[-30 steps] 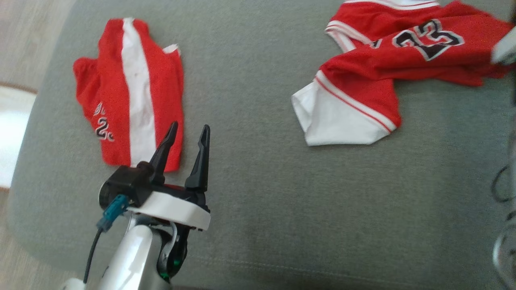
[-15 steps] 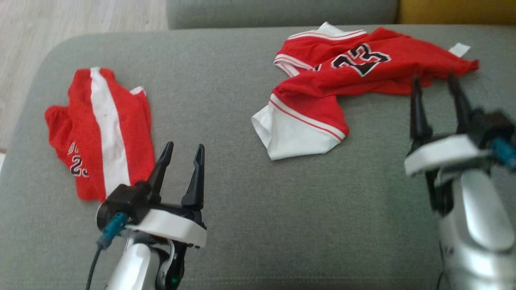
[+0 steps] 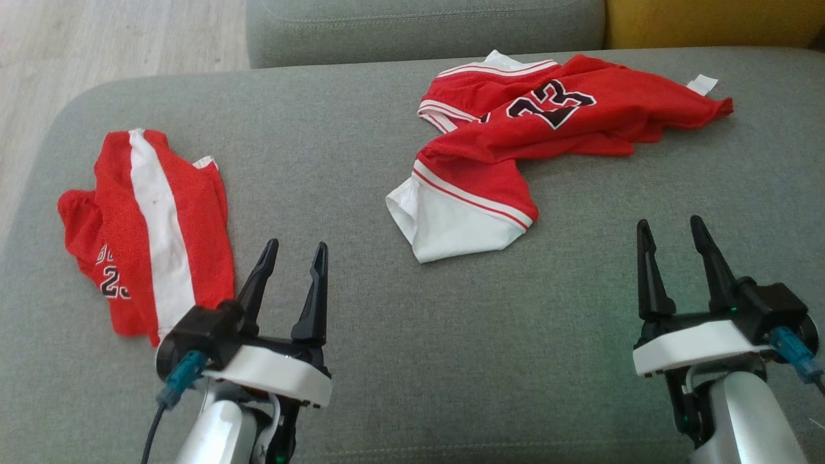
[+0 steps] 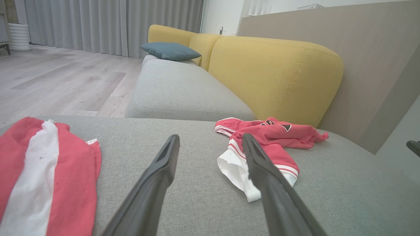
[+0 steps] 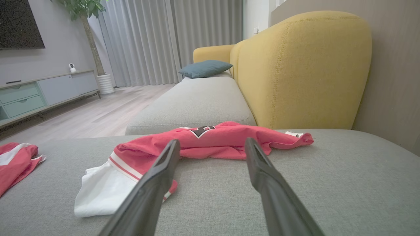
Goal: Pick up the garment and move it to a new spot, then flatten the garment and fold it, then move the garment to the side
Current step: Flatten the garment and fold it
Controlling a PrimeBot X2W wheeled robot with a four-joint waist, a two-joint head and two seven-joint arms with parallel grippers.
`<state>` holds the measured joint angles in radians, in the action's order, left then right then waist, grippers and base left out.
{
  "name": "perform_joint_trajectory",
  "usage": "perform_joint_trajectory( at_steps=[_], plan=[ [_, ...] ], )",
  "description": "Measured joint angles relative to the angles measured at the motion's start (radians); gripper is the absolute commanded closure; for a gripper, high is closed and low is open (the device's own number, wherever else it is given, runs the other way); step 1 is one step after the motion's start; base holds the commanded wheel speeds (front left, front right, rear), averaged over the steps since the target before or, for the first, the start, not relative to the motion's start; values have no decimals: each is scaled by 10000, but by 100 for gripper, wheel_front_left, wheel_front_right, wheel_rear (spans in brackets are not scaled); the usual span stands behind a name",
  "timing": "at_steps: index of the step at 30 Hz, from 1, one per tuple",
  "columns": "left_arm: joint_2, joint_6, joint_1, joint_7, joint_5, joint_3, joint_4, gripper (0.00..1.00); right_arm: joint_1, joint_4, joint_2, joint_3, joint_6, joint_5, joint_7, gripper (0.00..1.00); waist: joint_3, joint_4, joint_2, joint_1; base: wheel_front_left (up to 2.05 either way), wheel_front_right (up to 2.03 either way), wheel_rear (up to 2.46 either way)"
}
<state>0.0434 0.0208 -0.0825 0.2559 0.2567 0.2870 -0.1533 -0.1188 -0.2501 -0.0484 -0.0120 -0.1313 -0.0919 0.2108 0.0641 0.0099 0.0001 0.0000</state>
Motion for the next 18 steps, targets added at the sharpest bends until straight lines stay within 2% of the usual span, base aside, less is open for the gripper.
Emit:
perform_joint_trajectory(
  at_steps=[5,10,14,18],
  plan=[
    [0,58,-3,0,0,44,0,0,1,71,2,-81,0,-35,-94,0,118,89,0,0,0,0,0],
    [0,63,-20,0,0,176,-8,0,-74,-155,13,-616,0,-52,-332,0,336,328,0,0,0,0,0],
    [2,71,-61,0,0,201,-19,0,-634,-671,17,-1308,0,-54,-709,0,613,574,0,0,0,0,0],
    [2,163,-250,0,0,230,-46,0,-1754,-1584,21,-2418,0,-23,-1327,0,965,879,0,0,0,0,0]
  ],
)
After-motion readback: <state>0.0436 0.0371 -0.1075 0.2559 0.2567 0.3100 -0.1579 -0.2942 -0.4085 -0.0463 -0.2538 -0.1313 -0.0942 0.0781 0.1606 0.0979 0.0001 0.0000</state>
